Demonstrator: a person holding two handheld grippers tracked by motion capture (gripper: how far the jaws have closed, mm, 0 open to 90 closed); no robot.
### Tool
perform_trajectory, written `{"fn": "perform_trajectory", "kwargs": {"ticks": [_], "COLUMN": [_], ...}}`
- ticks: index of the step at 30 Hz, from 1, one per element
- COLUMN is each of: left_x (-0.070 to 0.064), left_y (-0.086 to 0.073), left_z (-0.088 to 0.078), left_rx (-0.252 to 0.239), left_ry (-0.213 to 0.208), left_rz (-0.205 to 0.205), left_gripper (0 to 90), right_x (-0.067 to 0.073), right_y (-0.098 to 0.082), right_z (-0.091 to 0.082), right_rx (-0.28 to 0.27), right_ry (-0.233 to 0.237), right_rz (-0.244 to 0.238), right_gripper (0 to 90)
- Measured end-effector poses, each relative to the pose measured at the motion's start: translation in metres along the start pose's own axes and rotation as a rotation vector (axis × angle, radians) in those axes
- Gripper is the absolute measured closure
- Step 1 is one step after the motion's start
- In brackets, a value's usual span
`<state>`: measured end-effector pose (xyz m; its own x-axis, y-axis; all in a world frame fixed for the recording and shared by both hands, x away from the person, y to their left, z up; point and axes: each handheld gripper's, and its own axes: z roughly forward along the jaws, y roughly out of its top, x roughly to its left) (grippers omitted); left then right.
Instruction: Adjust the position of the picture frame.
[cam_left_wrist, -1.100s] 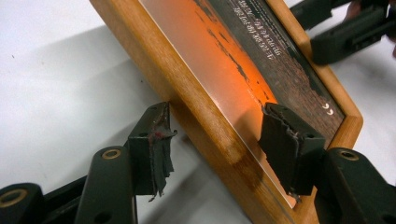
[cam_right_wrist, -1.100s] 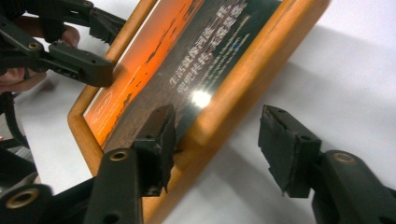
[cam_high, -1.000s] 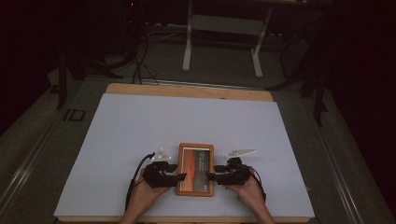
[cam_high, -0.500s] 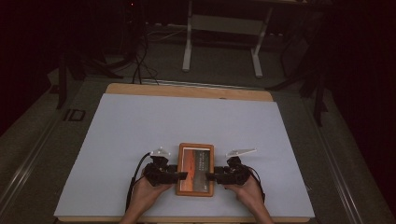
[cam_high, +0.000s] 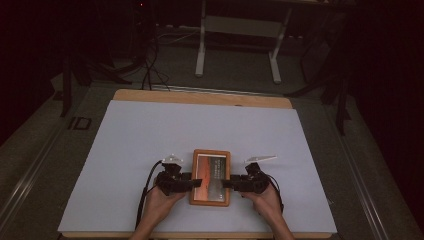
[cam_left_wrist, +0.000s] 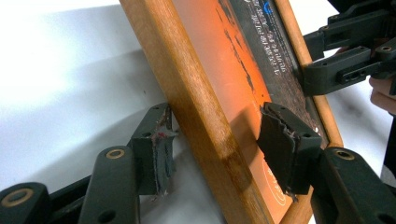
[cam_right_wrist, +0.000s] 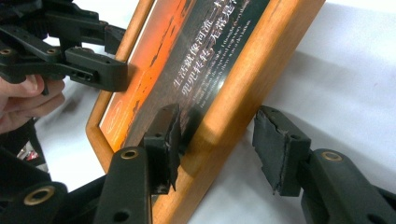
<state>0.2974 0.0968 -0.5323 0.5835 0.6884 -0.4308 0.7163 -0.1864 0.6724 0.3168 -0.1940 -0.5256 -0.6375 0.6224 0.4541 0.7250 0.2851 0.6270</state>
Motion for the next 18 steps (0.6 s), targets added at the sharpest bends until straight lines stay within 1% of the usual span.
{"fn": "perform_trajectory", "kwargs": {"ticks": [2, 4, 6, 9, 14, 17, 18], "left_x": [0.001, 0.002, 0.003, 0.006, 0.011, 0.015, 0.015], "left_y": [0.004, 0.009, 0.014, 0.021, 0.024, 0.024, 0.024], "left_z": [0.001, 0.003, 0.005, 0.008, 0.01, 0.013, 0.013], "left_rx": [0.006, 0.01, 0.005, 0.014, 0.012, 0.021, 0.017], "left_ry": [0.007, 0.019, 0.023, 0.035, 0.03, 0.021, 0.021], "left_rz": [0.0, 0.013, 0.014, 0.015, -0.016, -0.044, -0.041], "left_gripper": [45.9, 46.1, 46.5, 46.6, 46.6, 46.4, 46.1], "right_x": [-0.003, -0.005, -0.006, -0.009, -0.016, -0.019, -0.02], "right_y": [0.004, 0.01, 0.012, 0.018, 0.024, 0.024, 0.024], "right_z": [0.002, 0.002, 0.002, 0.003, 0.007, 0.01, 0.011], "right_rx": [0.002, -0.005, -0.004, -0.009, -0.008, -0.009, -0.009], "right_ry": [0.0, -0.017, -0.026, -0.033, -0.02, -0.014, -0.013], "right_rz": [0.006, -0.004, -0.006, -0.001, 0.014, 0.035, 0.04], "right_gripper": [51.6, 51.8, 51.9, 52.3, 52.0, 50.8, 50.2]}}
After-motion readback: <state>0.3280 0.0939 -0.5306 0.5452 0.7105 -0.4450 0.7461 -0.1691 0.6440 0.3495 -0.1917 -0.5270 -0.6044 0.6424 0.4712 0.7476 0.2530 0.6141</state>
